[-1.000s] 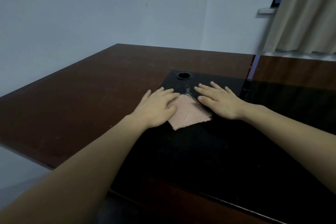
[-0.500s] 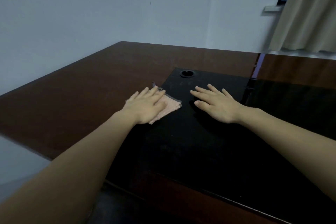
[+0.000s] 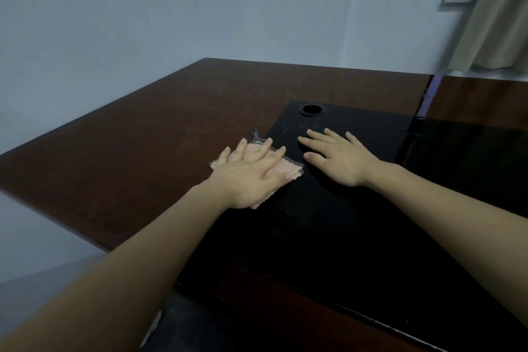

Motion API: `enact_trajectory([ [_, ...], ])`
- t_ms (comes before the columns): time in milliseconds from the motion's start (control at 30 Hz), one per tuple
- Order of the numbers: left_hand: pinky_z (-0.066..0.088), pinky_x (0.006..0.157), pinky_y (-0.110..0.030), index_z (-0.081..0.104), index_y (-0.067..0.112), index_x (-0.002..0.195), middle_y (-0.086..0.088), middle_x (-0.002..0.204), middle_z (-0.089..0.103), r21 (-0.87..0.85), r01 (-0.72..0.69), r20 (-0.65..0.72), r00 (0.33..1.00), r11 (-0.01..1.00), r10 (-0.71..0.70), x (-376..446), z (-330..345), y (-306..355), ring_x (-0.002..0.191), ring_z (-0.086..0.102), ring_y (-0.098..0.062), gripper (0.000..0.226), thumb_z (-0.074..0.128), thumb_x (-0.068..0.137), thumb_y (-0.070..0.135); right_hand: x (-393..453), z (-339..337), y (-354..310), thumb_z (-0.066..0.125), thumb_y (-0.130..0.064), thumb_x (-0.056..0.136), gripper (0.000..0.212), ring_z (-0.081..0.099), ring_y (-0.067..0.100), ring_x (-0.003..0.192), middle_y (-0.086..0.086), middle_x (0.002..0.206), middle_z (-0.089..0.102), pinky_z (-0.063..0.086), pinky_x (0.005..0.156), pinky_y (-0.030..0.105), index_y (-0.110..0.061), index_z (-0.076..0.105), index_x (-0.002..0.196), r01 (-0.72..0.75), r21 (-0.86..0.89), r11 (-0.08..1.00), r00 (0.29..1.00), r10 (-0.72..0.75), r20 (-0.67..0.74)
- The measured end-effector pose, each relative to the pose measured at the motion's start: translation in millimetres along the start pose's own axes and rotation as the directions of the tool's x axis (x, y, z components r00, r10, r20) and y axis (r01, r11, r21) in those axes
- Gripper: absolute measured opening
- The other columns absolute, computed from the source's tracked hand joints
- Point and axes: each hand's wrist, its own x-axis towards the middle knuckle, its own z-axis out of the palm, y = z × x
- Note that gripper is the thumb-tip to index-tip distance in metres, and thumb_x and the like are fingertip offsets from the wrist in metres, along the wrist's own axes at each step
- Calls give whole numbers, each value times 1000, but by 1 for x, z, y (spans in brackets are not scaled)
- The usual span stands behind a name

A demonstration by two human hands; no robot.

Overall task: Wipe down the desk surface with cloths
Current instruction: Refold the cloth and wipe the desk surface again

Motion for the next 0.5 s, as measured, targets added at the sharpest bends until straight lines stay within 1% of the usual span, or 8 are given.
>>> enact_trajectory([
  [100,-7,124,-51,-3,55,156,22,165,-15,-6,32,-14,999,999,-32,10,-3,-24,155,-14,-23,63,14,98,73,-1,0,0,21,-53,108,54,-3,17,157,-15,170,2,-4,126,50,-43,13,161,2,-10,1000,1000,-2,13],
  [167,-5,124,-51,-2,54,156,20,166,-12,-3,111,-27,993,994,-111,20,-7,-53,156,-11,-26,64,12,97,74,-1,1,0,21,-53,108,54,-4,16,157,-16,169,1,-5,126,50,-43,12,161,3,-4,1000,1000,-3,7],
  [267,-4,123,-53,-2,52,157,17,167,-11,-21,271,-26,962,962,-271,33,-15,-95,156,-9,-29,68,7,94,78,-2,1,0,20,-52,108,54,-5,15,157,-16,169,0,-6,126,49,-43,11,161,3,-2,1000,1000,-3,4],
  [333,-4,123,-55,-2,51,157,15,168,-11,-31,329,-30,944,944,-330,39,-18,-107,155,-10,-30,69,5,94,79,-1,1,0,20,-53,108,54,-5,15,157,-16,169,0,-6,125,49,-44,12,161,1,-1,1000,1000,-1,9],
  [400,-4,123,-57,-2,51,157,14,168,-12,-19,326,-36,945,945,-326,41,-17,-102,155,-10,-32,68,5,95,78,1,-1,-1,24,-53,108,54,-5,16,157,-16,169,3,-5,125,52,-44,15,160,-5,11,1000,1000,5,20],
  [500,-6,122,-54,-2,51,157,16,167,-12,-19,220,-35,975,975,-221,32,-12,-75,155,-12,-30,64,10,98,73,12,-8,-7,30,-53,107,54,-2,19,157,-14,169,11,-1,124,57,-41,24,159,-4,-5,1000,1000,4,9],
])
